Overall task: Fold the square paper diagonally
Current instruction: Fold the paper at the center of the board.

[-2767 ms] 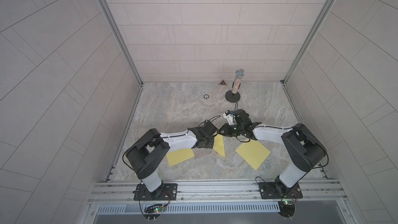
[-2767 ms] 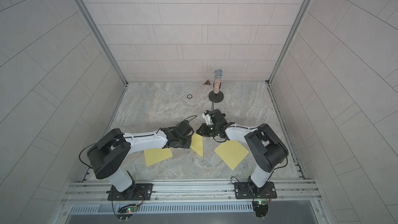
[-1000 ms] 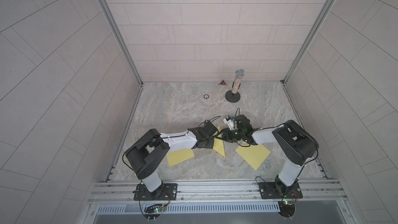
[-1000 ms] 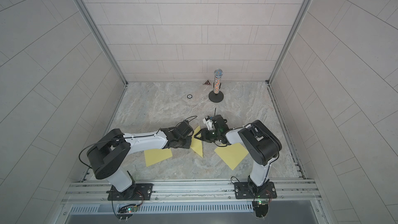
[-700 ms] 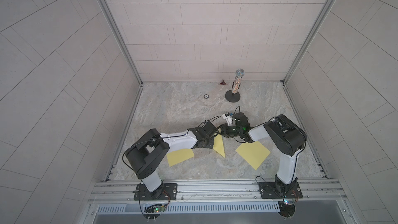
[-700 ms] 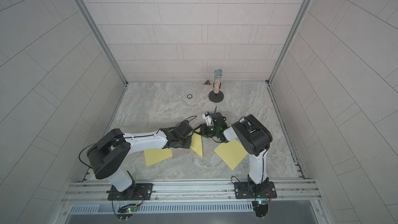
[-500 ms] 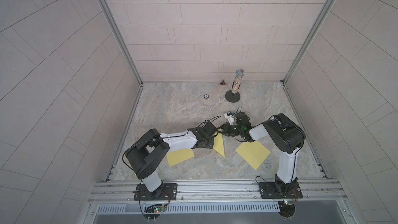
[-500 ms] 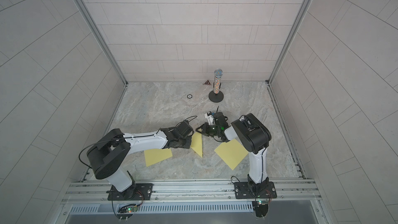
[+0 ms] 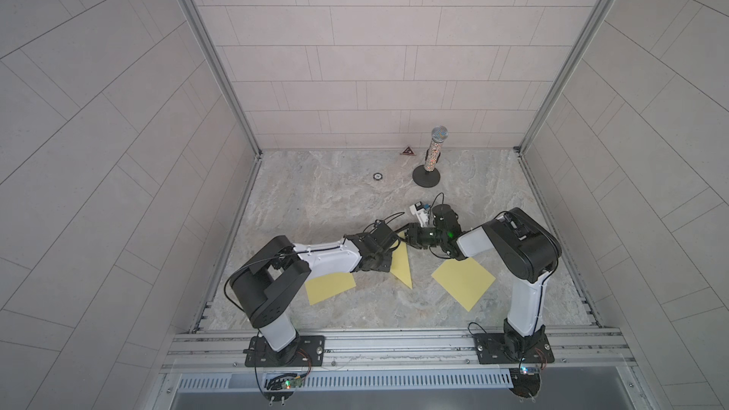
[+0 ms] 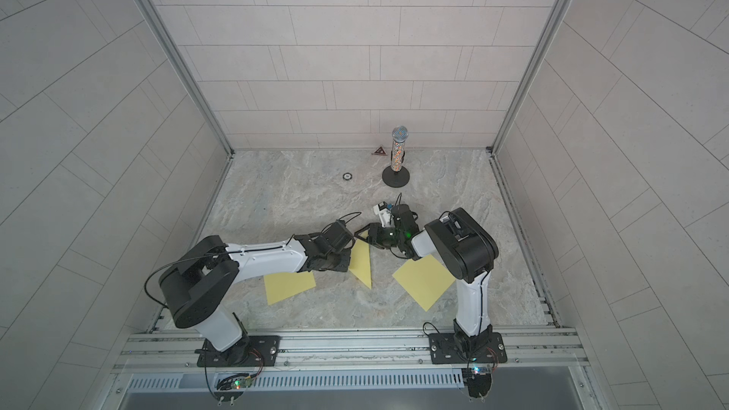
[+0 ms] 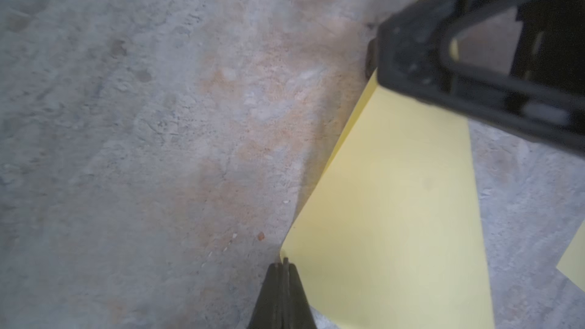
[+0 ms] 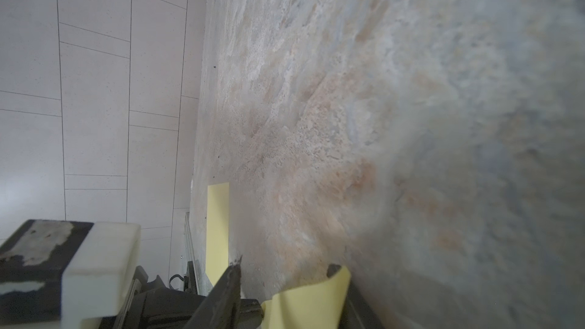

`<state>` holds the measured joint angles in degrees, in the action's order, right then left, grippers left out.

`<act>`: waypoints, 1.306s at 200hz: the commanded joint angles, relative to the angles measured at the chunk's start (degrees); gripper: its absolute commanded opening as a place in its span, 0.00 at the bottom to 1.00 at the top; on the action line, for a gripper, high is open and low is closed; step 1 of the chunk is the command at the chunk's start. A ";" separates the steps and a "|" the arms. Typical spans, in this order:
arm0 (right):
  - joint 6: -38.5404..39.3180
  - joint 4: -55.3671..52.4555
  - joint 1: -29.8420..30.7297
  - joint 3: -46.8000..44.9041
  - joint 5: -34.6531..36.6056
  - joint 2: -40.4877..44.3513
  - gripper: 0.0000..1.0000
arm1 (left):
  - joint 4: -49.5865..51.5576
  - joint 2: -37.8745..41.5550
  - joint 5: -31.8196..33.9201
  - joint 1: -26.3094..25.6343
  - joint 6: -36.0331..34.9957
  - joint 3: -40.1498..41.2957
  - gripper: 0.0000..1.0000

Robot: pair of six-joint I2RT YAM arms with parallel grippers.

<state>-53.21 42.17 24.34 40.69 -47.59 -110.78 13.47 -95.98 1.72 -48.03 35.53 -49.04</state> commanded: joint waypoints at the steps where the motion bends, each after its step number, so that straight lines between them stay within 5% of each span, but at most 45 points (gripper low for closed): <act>1: 0.92 -3.84 -0.15 -4.05 1.04 1.84 0.48 | 5.07 -0.52 1.55 -0.05 0.07 2.01 0.00; 30: -0.39 -0.84 -0.01 -8.56 0.42 2.93 0.42 | 5.00 -0.49 1.65 -0.18 -0.02 2.01 0.00; 85: -1.99 1.53 0.10 -8.26 -1.19 1.44 0.00 | 4.89 -0.43 1.81 -0.15 -0.02 2.19 0.00; 115: -0.38 -1.47 0.09 -8.82 -0.83 3.00 0.00 | 4.81 -0.20 1.89 -0.22 -0.02 2.39 0.00; 134: -0.22 -2.14 0.22 -10.69 -0.06 4.94 0.33 | 4.59 -0.08 1.89 -0.22 -0.02 2.61 0.00; 153: -0.36 -2.12 1.00 -13.32 0.71 7.01 0.41 | 4.55 -0.10 1.89 -0.22 -0.19 2.54 0.00; 193: -2.57 0.56 4.16 -18.30 2.44 9.26 0.33 | 4.37 0.01 1.98 -0.22 -0.20 2.78 0.00; 232: -4.76 3.07 5.90 -18.85 2.67 8.13 0.00 | 4.10 0.18 2.06 -0.31 -0.20 2.94 0.00; 261: -5.32 3.93 5.94 -19.92 3.69 8.70 0.00 | 3.93 0.27 2.09 -0.31 -0.26 3.16 0.00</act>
<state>-57.71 47.51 30.02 22.44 -46.44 -101.58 13.10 -95.31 2.90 -48.29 35.51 -48.10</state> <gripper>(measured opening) 0.042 0.048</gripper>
